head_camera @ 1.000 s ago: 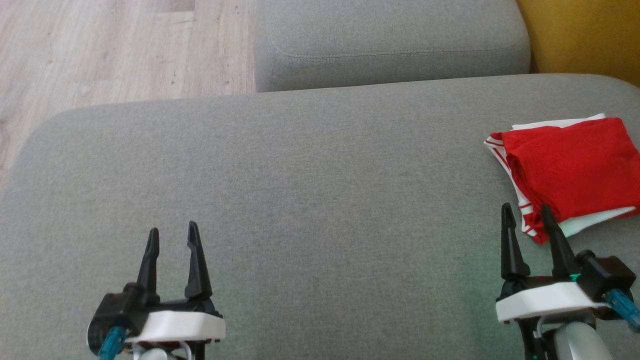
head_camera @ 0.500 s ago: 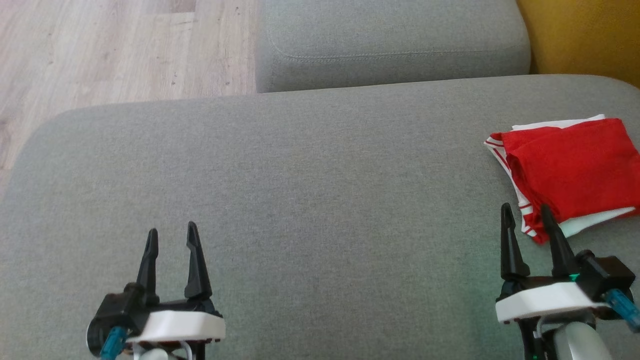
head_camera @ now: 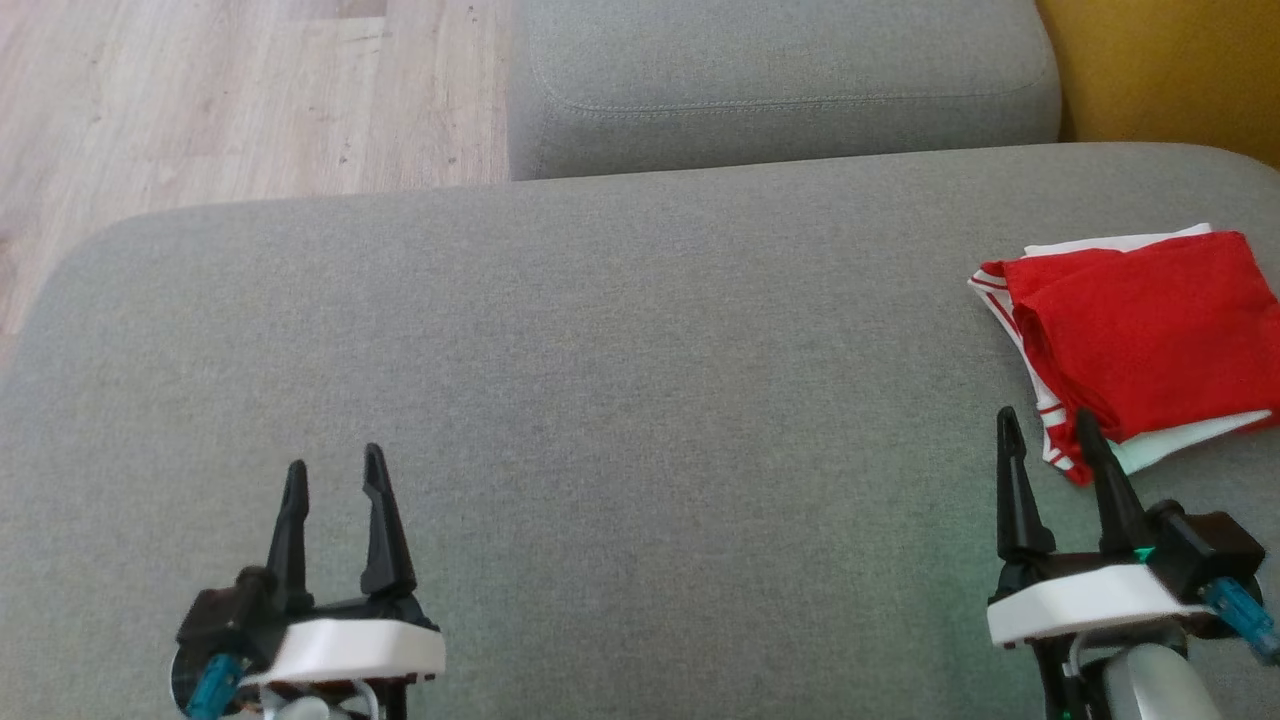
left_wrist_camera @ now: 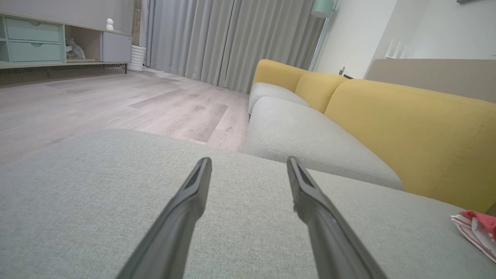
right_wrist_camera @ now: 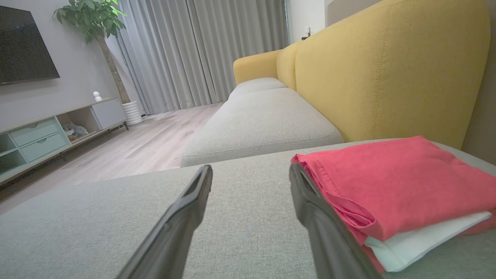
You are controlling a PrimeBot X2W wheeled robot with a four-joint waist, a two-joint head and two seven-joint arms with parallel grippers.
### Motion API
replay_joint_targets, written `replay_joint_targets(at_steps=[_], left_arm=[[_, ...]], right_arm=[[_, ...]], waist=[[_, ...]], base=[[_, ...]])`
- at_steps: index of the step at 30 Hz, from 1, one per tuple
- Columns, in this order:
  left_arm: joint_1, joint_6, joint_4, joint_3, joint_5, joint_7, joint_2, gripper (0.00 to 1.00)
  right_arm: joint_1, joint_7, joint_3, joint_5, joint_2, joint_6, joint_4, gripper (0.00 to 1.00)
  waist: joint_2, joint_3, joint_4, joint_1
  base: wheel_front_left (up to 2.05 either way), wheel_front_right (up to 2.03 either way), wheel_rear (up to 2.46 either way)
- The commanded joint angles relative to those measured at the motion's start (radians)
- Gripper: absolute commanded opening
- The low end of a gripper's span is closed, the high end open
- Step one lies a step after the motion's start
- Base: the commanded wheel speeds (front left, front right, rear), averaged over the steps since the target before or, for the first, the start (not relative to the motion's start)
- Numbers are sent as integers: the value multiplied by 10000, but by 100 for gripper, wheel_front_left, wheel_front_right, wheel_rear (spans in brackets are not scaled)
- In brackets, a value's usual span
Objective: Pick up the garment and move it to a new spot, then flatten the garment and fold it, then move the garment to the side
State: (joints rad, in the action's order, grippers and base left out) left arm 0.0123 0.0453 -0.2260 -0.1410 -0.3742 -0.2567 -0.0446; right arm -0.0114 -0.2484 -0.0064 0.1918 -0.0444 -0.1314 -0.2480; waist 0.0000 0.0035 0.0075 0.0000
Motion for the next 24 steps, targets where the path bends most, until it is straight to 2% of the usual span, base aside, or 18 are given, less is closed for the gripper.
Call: replay_joint_targets(at_steps=[1,9,10,14,24], left_arm=[[328,95,356,369,-179,-51,-56,100],[272,151,28,391,-729,-51,-56,100],[-6,78,-332,41,-747,3,2,0],[-227,60,-860,38,-817,27,13,0],[-129,-86,-813,241,-1743,324,7,0]], right_arm=[[-274,-133,290,-73,-58,7,336,100],[-279,-133,331,-66,-58,7,306,100],[2,-23,48,5,2,0,-69,0],[188,20,49,87,7,0,-613,0],[98,295,-22,1239,-14,1,-561,0]], waist=[[0,7,-7,0],[0,3,-34,0],[0,4,-33,0],[0,5,-35,0],[0,4,-38,0]], base=[[0,0,0],[0,0,0],[0,0,0],[0,0,0],[0,0,0]])
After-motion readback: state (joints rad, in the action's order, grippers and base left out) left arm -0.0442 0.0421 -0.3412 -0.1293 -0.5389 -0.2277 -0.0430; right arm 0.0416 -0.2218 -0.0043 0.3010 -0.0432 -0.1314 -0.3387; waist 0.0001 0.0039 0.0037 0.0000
